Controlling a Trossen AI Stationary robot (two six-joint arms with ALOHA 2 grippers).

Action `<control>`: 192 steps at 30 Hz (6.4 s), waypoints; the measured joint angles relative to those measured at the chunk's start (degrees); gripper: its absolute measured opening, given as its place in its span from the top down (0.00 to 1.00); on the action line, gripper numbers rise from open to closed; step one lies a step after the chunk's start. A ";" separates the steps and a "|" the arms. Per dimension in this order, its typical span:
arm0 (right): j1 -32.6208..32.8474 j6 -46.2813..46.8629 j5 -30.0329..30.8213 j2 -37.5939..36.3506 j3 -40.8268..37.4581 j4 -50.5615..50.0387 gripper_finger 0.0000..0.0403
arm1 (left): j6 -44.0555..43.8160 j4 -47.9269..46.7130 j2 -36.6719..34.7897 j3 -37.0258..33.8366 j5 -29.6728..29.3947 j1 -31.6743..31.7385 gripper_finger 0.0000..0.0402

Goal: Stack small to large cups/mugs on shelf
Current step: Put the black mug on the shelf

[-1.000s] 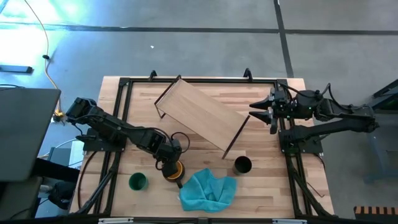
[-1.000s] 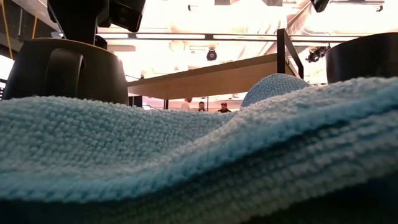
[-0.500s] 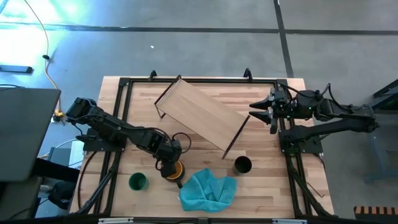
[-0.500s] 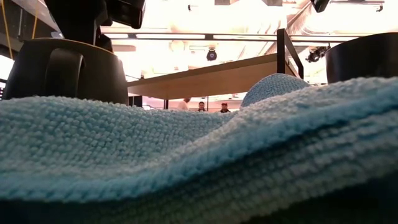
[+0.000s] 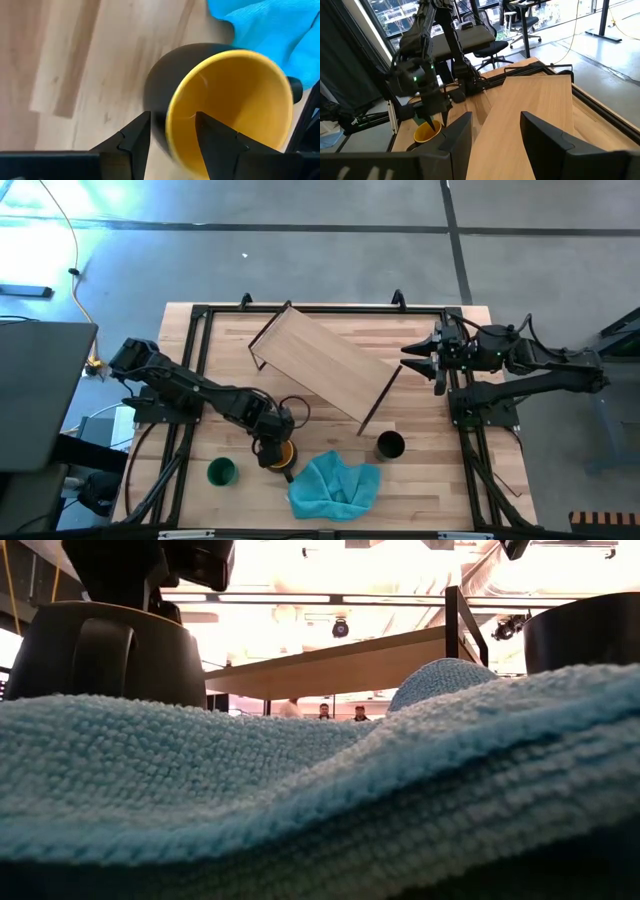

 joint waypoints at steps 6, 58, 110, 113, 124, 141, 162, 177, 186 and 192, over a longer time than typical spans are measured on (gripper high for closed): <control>0.00 0.15 -0.21 0.02 0.00 0.02 0.61 | 0.05 -0.10 0.04 -0.03 -0.26 0.00 0.64; 0.00 1.90 -0.41 0.02 0.00 -1.08 0.61 | 32.79 -10.08 -0.68 6.90 -10.32 1.35 1.00; 0.06 11.14 -1.97 5.85 0.00 -2.99 0.61 | 85.79 -20.95 -0.18 35.66 -12.47 38.39 1.00; 0.06 11.26 -3.40 7.09 0.00 -2.97 0.61 | 87.34 -20.06 -0.18 35.64 -12.06 38.35 1.00; 0.08 11.21 -9.25 8.35 0.00 5.65 0.61 | 93.14 -18.29 -0.05 35.64 -11.02 39.40 1.00; 0.08 11.10 -9.57 8.35 0.00 7.32 0.61 | 95.20 -17.44 3.28 35.64 -7.09 44.67 1.00; 0.06 8.02 -9.55 8.35 0.00 7.23 0.61 | 94.82 -17.11 4.24 35.73 -8.55 44.96 0.95; 0.06 8.02 -9.99 8.35 0.00 7.21 0.61 | 94.80 -17.09 4.30 35.64 -8.41 44.96 0.95; 0.06 8.04 -9.99 8.35 0.00 7.19 0.61 | 94.80 -17.11 4.30 35.64 -7.89 44.96 0.94; 0.06 8.21 -9.99 8.35 0.00 7.19 0.61 | 94.79 -17.10 4.30 35.64 -6.26 44.96 0.90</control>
